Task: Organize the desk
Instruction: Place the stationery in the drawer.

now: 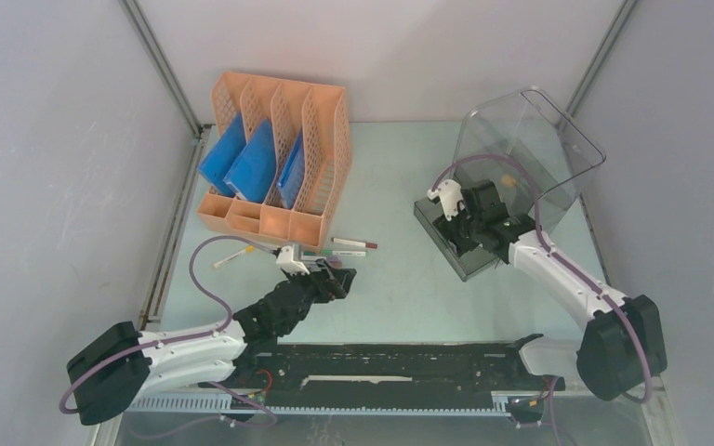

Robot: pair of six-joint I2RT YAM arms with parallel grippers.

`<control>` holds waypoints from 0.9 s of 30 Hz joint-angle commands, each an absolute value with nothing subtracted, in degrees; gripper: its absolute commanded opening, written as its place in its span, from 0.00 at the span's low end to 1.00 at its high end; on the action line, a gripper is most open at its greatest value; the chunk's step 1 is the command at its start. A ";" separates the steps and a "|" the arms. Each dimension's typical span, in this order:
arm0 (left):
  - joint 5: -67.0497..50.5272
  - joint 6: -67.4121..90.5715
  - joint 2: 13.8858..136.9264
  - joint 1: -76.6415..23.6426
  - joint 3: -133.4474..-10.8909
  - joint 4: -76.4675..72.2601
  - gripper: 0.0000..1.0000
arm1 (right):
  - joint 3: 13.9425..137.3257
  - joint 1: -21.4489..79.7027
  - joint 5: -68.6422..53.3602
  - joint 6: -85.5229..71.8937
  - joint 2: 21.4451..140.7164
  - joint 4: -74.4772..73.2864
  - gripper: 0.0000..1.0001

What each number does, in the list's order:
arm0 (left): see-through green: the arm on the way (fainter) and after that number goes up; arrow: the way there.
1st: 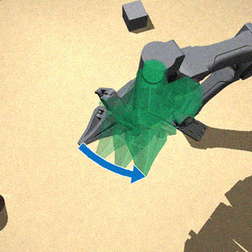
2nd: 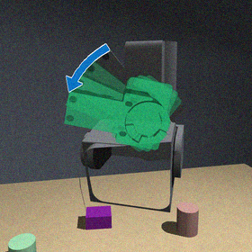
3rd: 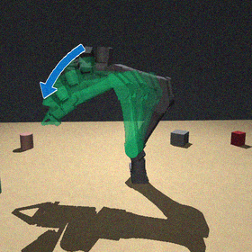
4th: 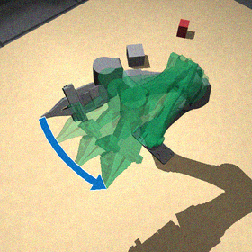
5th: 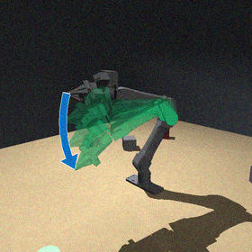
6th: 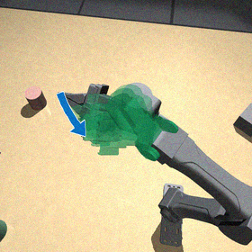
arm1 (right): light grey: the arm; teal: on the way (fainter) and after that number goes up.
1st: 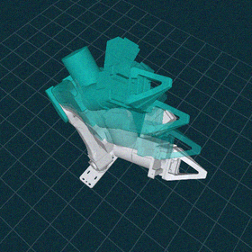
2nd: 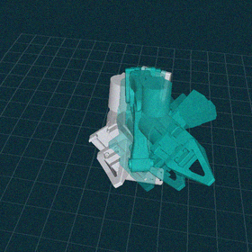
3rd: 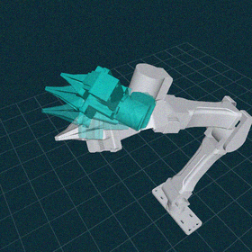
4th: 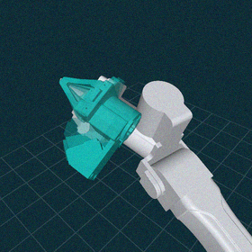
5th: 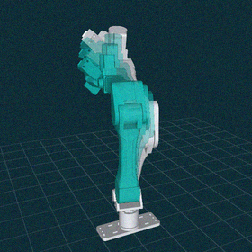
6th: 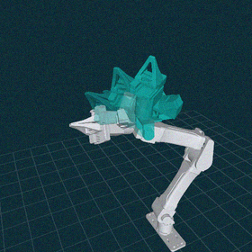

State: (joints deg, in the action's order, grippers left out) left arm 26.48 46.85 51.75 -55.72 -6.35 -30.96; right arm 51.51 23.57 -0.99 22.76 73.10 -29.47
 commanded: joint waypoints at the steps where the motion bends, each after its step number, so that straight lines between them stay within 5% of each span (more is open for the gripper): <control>1: 30.92 54.67 51.48 -55.15 -10.25 -20.51 0.92 | 53.43 24.17 -2.41 24.30 69.75 -30.63 0.61; 4: 36.07 60.89 52.03 -54.97 -14.68 -9.33 0.89 | 53.42 24.17 -2.38 24.50 68.71 -30.78 0.61; 8: 40.88 69.67 54.57 -54.59 -20.49 4.87 0.65 | 53.42 24.34 -2.44 24.59 67.40 -30.97 0.61; 11: 41.72 74.80 57.96 -53.65 -24.75 12.58 0.58 | 53.41 24.43 -2.50 24.60 66.75 -31.10 0.62; 27: 35.89 78.44 76.31 -46.44 -38.67 24.24 0.52 | 53.17 24.54 -2.37 24.87 65.08 -30.93 0.62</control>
State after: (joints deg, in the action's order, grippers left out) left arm 35.55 76.71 73.65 -47.22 -34.37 19.31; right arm 51.53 24.14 -2.04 24.16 66.63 -31.14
